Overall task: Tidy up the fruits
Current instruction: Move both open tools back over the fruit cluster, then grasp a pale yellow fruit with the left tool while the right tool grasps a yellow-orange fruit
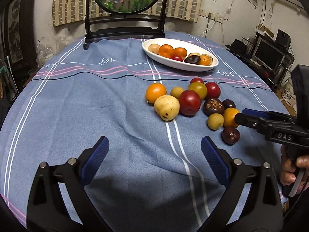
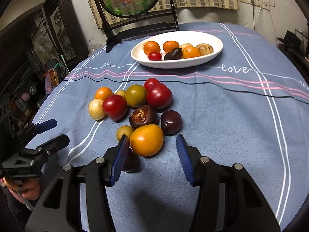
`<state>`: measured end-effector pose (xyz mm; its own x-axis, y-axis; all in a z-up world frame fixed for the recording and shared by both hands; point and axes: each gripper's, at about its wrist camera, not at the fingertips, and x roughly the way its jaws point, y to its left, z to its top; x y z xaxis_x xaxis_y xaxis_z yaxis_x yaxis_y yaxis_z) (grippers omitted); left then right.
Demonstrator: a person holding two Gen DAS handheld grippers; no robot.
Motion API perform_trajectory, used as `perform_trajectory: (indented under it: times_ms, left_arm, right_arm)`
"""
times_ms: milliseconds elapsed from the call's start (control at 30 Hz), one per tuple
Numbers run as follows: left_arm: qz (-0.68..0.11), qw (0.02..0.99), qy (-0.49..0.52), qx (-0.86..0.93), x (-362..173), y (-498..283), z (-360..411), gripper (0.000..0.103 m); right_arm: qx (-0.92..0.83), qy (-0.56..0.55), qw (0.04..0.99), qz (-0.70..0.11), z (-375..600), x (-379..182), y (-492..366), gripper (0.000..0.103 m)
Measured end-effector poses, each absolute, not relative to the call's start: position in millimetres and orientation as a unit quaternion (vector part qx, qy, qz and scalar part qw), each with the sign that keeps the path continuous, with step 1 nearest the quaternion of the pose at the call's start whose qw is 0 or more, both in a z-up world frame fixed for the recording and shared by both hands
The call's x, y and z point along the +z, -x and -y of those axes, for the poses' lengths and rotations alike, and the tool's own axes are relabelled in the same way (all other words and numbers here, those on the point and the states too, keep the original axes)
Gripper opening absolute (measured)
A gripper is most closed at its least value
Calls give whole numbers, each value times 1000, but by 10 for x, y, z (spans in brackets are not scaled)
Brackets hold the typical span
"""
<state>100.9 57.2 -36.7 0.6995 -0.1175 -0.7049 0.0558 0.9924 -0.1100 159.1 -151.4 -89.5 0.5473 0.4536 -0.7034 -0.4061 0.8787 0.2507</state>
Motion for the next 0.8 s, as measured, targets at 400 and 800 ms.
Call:
perform_trajectory:
  times_ms: [400, 800]
  left_arm:
    - [-394, 916, 46, -57, -396, -1034, -584, 98]
    - [-408, 910, 43, -59, -434, -1247, -609, 66]
  right_arm:
    - [260, -64, 860, -435, 1487, -1000, -1699, 45]
    - [248, -122, 890, -363, 1827, -807, -1566, 40]
